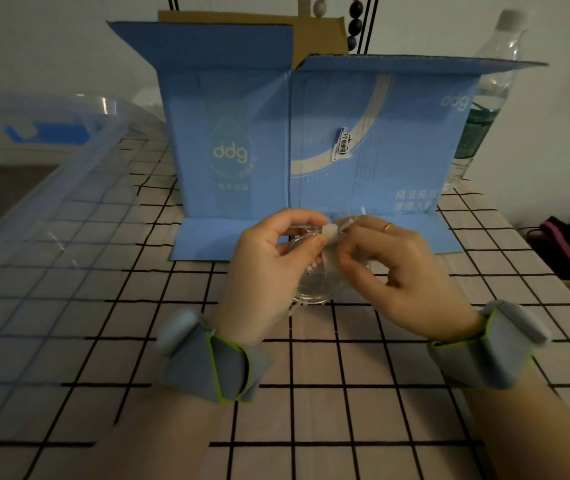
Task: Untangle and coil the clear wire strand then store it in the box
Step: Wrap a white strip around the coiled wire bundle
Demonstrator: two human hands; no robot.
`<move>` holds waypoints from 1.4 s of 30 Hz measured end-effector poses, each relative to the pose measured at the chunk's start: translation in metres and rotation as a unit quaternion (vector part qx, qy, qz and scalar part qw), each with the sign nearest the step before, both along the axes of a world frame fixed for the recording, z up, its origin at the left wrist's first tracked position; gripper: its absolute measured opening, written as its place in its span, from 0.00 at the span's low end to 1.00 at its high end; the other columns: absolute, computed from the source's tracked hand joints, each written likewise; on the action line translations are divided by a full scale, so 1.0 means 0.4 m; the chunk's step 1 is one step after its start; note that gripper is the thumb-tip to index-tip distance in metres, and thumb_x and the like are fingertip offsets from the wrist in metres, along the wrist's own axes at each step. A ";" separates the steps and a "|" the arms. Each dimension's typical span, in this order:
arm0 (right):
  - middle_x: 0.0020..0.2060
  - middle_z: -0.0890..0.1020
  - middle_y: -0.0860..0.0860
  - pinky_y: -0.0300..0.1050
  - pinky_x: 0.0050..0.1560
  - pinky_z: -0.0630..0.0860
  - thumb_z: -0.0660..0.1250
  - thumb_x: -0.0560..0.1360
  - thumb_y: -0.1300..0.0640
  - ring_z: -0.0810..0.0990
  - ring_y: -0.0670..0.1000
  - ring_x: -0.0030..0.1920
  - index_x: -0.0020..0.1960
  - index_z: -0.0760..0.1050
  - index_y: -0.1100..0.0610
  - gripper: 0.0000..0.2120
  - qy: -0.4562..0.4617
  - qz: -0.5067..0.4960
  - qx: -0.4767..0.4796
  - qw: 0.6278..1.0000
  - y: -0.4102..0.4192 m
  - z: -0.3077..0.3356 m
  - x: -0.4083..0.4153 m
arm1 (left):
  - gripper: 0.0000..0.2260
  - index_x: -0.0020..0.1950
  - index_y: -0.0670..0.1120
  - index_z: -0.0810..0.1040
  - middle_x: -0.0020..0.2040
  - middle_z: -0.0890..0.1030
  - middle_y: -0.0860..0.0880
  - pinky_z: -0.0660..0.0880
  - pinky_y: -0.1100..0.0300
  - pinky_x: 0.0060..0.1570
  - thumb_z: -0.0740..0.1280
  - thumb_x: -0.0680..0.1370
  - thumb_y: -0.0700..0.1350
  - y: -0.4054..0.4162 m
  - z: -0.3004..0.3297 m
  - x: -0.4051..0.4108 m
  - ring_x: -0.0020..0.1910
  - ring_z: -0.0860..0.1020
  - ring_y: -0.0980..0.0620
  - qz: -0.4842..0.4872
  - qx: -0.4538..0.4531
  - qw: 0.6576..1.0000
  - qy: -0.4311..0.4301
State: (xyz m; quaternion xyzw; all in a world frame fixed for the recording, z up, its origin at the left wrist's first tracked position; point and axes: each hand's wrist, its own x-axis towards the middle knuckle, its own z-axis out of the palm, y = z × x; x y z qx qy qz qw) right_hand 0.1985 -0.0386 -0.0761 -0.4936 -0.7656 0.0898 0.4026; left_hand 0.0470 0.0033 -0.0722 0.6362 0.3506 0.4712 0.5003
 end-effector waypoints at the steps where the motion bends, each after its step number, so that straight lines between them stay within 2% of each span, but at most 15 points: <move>1: 0.36 0.75 0.49 0.30 0.39 0.67 0.62 0.73 0.55 0.71 0.43 0.36 0.37 0.74 0.59 0.10 -0.009 -0.013 0.009 1.000 0.002 -0.003 -0.003 | 0.09 0.43 0.50 0.81 0.39 0.82 0.51 0.78 0.62 0.39 0.68 0.73 0.35 -0.003 0.000 0.001 0.34 0.79 0.56 -0.001 -0.002 1.000 0.002; 4: 0.36 0.74 0.48 0.33 0.37 0.69 0.66 0.71 0.50 0.71 0.43 0.35 0.34 0.73 0.59 0.13 -0.029 -0.032 0.028 0.999 0.008 -0.013 -0.004 | 0.09 0.42 0.52 0.81 0.36 0.82 0.54 0.77 0.62 0.37 0.69 0.72 0.36 -0.007 -0.001 0.004 0.32 0.79 0.57 0.004 -0.015 1.000 0.000; 7: 0.37 0.73 0.46 0.30 0.37 0.69 0.68 0.69 0.50 0.69 0.42 0.34 0.34 0.73 0.59 0.12 -0.038 -0.029 0.044 0.998 0.010 -0.015 0.001 | 0.09 0.43 0.51 0.81 0.41 0.84 0.50 0.79 0.59 0.42 0.69 0.72 0.36 -0.006 0.003 0.002 0.37 0.81 0.54 0.019 -0.043 0.999 -0.009; 11: 0.36 0.77 0.50 0.33 0.38 0.71 0.66 0.69 0.52 0.72 0.44 0.36 0.37 0.74 0.60 0.11 -0.006 -0.049 0.055 0.997 0.010 -0.021 -0.012 | 0.08 0.46 0.48 0.81 0.45 0.84 0.45 0.79 0.54 0.47 0.68 0.73 0.35 0.000 0.008 -0.006 0.42 0.82 0.50 0.009 -0.084 0.996 -0.018; 14: 0.37 0.80 0.48 0.34 0.38 0.73 0.64 0.72 0.51 0.76 0.42 0.37 0.42 0.73 0.57 0.09 0.017 -0.084 0.051 0.995 0.006 -0.020 -0.017 | 0.08 0.44 0.47 0.81 0.43 0.84 0.45 0.80 0.59 0.42 0.68 0.72 0.34 -0.003 0.010 -0.003 0.38 0.82 0.50 -0.005 -0.108 0.994 -0.036; 16: 0.38 0.81 0.49 0.40 0.36 0.74 0.61 0.74 0.50 0.78 0.46 0.36 0.46 0.70 0.52 0.06 0.019 -0.093 0.045 0.994 0.002 -0.016 -0.017 | 0.08 0.43 0.46 0.81 0.40 0.83 0.45 0.79 0.64 0.36 0.69 0.72 0.34 -0.009 0.011 0.001 0.33 0.81 0.54 -0.019 -0.132 0.989 -0.059; 19: 0.48 0.80 0.50 0.44 0.42 0.76 0.61 0.75 0.53 0.79 0.47 0.42 0.49 0.69 0.49 0.03 0.030 -0.076 0.053 0.995 0.001 -0.013 -0.017 | 0.07 0.44 0.45 0.81 0.38 0.83 0.46 0.78 0.65 0.35 0.69 0.71 0.34 -0.010 0.012 0.003 0.31 0.81 0.55 -0.022 -0.145 0.986 -0.079; 23: 0.52 0.75 0.51 0.38 0.48 0.74 0.62 0.75 0.58 0.76 0.45 0.48 0.48 0.72 0.55 0.03 0.024 -0.076 0.072 0.994 0.005 -0.018 -0.019 | 0.07 0.43 0.45 0.81 0.38 0.84 0.47 0.77 0.66 0.34 0.68 0.72 0.33 -0.011 0.012 0.001 0.32 0.81 0.55 -0.019 -0.142 0.987 -0.079; 26: 0.49 0.74 0.51 0.31 0.50 0.70 0.63 0.74 0.63 0.74 0.44 0.49 0.43 0.74 0.61 0.03 0.000 -0.074 0.088 0.993 0.007 -0.018 -0.020 | 0.08 0.43 0.46 0.81 0.39 0.84 0.46 0.77 0.66 0.35 0.68 0.72 0.34 -0.011 0.009 0.003 0.33 0.82 0.55 -0.017 -0.141 0.987 -0.075; 28: 0.45 0.76 0.53 0.32 0.49 0.71 0.64 0.74 0.66 0.75 0.46 0.47 0.42 0.74 0.62 0.02 0.023 -0.056 0.083 0.995 0.007 -0.015 -0.019 | 0.07 0.42 0.47 0.82 0.38 0.84 0.47 0.78 0.64 0.36 0.69 0.72 0.35 -0.009 0.006 0.004 0.34 0.82 0.53 -0.018 -0.141 0.987 -0.074; 32: 0.40 0.79 0.53 0.47 0.43 0.77 0.65 0.73 0.61 0.80 0.50 0.40 0.42 0.71 0.54 0.04 0.149 -0.062 -0.008 0.987 0.004 -0.014 -0.034 | 0.07 0.41 0.47 0.83 0.38 0.85 0.45 0.80 0.60 0.42 0.69 0.72 0.36 -0.005 0.003 0.000 0.37 0.83 0.50 -0.019 -0.135 0.990 -0.044; 36: 0.37 0.81 0.51 0.54 0.43 0.78 0.65 0.74 0.67 0.82 0.54 0.37 0.45 0.70 0.56 0.07 0.300 -0.059 -0.124 0.944 0.002 -0.014 -0.050 | 0.08 0.41 0.48 0.83 0.38 0.85 0.47 0.81 0.58 0.41 0.69 0.73 0.36 -0.005 0.003 -0.004 0.37 0.84 0.51 -0.014 -0.108 0.994 0.006; 37: 0.38 0.80 0.51 0.52 0.44 0.78 0.65 0.74 0.67 0.82 0.53 0.37 0.47 0.71 0.57 0.07 0.321 -0.054 -0.144 0.935 0.002 -0.012 -0.047 | 0.08 0.41 0.49 0.83 0.37 0.85 0.47 0.81 0.58 0.41 0.69 0.72 0.36 -0.007 0.005 -0.004 0.37 0.83 0.52 -0.012 -0.091 0.996 0.020; 40: 0.34 0.83 0.49 0.34 0.39 0.75 0.63 0.74 0.65 0.81 0.43 0.36 0.47 0.77 0.61 0.05 0.340 -0.014 -0.201 0.919 -0.002 -0.007 -0.040 | 0.08 0.41 0.50 0.83 0.35 0.85 0.47 0.79 0.63 0.42 0.69 0.72 0.37 -0.002 0.015 -0.013 0.34 0.82 0.55 -0.026 -0.046 0.997 0.052; 42: 0.37 0.84 0.52 0.33 0.41 0.75 0.64 0.73 0.60 0.82 0.44 0.39 0.48 0.80 0.63 0.08 0.337 0.005 -0.209 0.918 -0.006 -0.001 -0.041 | 0.09 0.42 0.50 0.82 0.36 0.85 0.48 0.80 0.63 0.42 0.69 0.72 0.36 0.007 0.022 -0.025 0.35 0.83 0.54 -0.061 -0.042 0.996 0.058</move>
